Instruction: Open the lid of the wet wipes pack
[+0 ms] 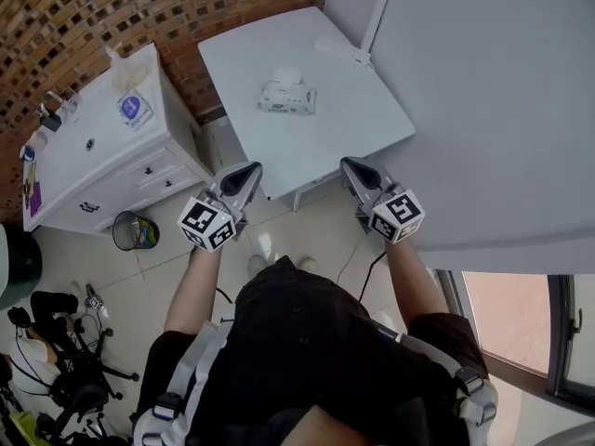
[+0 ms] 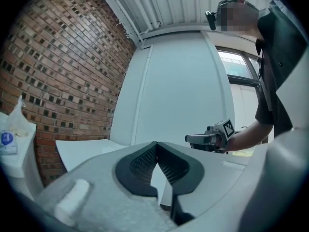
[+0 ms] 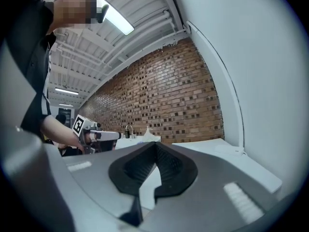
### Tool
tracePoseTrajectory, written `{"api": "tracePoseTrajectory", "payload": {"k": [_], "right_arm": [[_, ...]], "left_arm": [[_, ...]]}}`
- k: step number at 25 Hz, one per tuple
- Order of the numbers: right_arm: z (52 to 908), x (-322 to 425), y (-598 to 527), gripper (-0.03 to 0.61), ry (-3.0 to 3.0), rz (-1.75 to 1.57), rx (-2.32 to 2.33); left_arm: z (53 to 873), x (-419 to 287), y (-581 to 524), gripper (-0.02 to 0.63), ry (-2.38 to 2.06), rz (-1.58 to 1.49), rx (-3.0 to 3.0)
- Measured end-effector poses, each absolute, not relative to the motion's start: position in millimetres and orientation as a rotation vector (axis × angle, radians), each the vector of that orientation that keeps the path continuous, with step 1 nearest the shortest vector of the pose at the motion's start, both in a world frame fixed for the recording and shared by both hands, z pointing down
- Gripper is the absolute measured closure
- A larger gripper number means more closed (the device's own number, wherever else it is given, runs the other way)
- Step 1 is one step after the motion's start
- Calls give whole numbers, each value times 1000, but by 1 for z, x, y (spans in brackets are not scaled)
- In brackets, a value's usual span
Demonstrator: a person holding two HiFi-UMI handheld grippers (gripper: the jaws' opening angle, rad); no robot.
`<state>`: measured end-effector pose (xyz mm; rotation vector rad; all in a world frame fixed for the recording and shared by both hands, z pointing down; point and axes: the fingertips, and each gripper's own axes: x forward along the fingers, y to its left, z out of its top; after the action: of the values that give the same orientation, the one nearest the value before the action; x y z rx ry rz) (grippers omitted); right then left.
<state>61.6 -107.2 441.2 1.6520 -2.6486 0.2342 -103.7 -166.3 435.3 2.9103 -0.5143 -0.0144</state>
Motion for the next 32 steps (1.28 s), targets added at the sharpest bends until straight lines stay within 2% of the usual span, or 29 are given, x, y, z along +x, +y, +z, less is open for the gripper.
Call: {"api": "tracePoseTrajectory", "payload": {"k": [13, 32], "right_arm": [[445, 15, -114, 572, -2660, 359, 1831], [420, 3, -137, 574, -2677, 290, 1860]], "left_arm": [[430, -160, -180, 612, -568, -65, 2897], [417, -159, -206, 612, -479, -130, 2937]]}}
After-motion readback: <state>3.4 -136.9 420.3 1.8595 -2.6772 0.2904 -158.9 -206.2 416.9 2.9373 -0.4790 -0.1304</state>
